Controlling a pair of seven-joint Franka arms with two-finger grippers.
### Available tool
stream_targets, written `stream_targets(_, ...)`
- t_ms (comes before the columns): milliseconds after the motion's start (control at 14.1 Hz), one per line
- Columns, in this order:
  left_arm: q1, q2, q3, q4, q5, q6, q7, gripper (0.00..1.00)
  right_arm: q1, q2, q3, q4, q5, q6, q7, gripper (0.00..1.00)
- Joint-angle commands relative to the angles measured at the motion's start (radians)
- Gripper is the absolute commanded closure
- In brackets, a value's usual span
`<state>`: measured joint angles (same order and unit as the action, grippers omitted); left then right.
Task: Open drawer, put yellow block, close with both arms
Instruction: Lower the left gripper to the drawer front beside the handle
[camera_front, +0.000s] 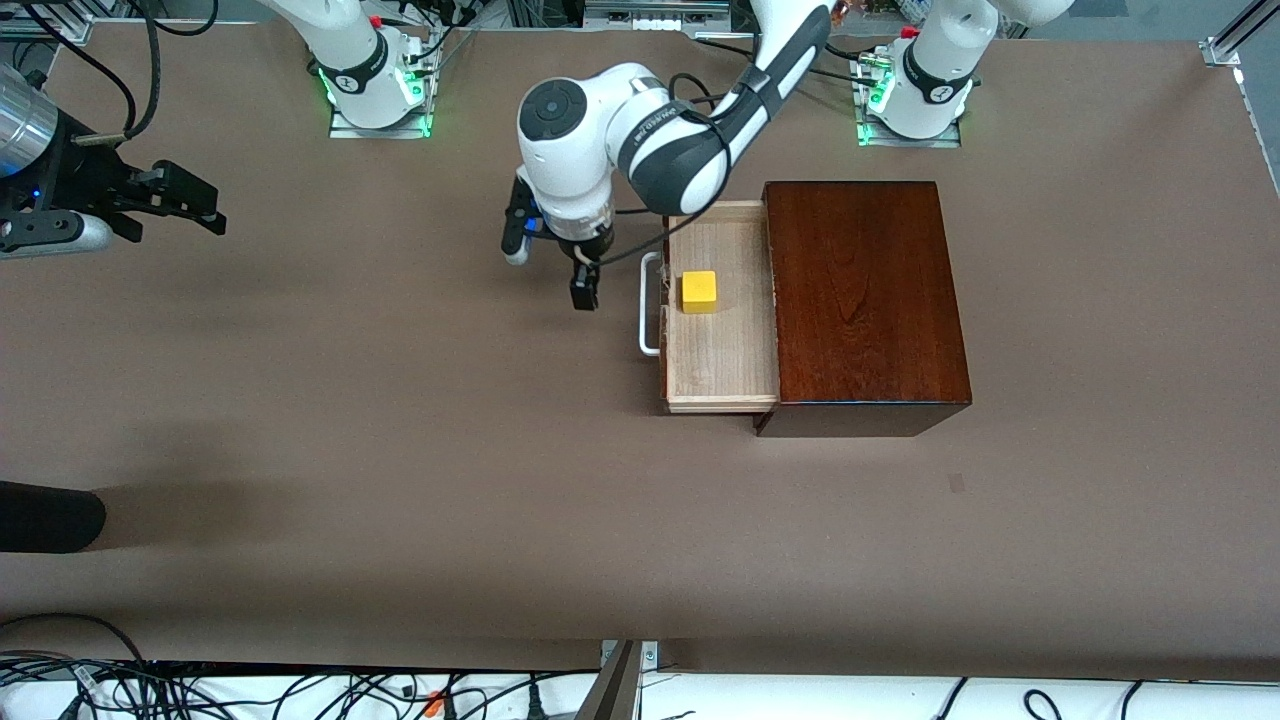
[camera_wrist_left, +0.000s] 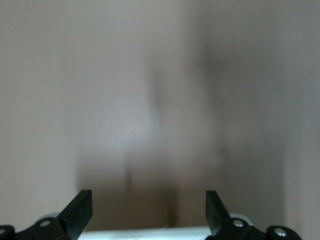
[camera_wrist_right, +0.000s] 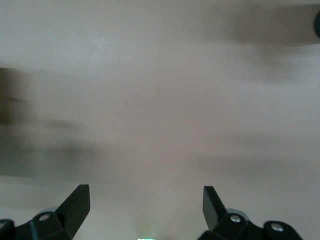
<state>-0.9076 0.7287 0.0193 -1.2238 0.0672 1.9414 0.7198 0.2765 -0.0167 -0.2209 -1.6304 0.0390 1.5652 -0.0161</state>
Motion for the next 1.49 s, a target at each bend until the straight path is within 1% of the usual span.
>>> stream_targets(0,0.012,0.005,-0.002,0.003,0.051,-0.030,0.003,0.00,-0.016,0.030,0.015,0.055,-0.025,-0.013,0.005,0.00)
stream_targets(142,0.015,0.000,0.004,-0.025,0.054,-0.051,-0.020,0.00,-0.019,0.034,0.012,0.055,-0.025,-0.013,0.004,0.00)
stream_targets(425,0.015,0.000,0.004,-0.045,0.056,-0.094,-0.008,0.00,-0.020,0.034,0.011,0.061,-0.025,-0.007,0.010,0.00)
stream_targets(708,0.027,-0.011,0.010,-0.043,0.057,-0.139,-0.006,0.00,-0.020,0.034,0.009,0.064,-0.024,-0.002,0.012,0.00)
stream_targets(850,0.032,-0.017,0.011,-0.040,0.104,-0.171,-0.005,0.00,-0.020,0.034,0.009,0.067,-0.025,-0.001,0.012,0.00)
stream_targets(1062,0.050,-0.020,0.013,-0.037,0.123,-0.182,-0.005,0.00,-0.020,0.032,-0.009,0.069,-0.022,-0.001,0.007,0.00)
stream_targets(1274,0.064,-0.026,0.019,-0.036,0.129,-0.183,-0.005,0.00,-0.020,0.032,-0.009,0.075,-0.022,-0.002,0.004,0.00)
stream_targets(1416,0.093,-0.028,0.021,-0.037,0.132,-0.199,-0.005,0.00,-0.020,0.031,-0.009,0.075,-0.022,-0.001,0.005,0.00)
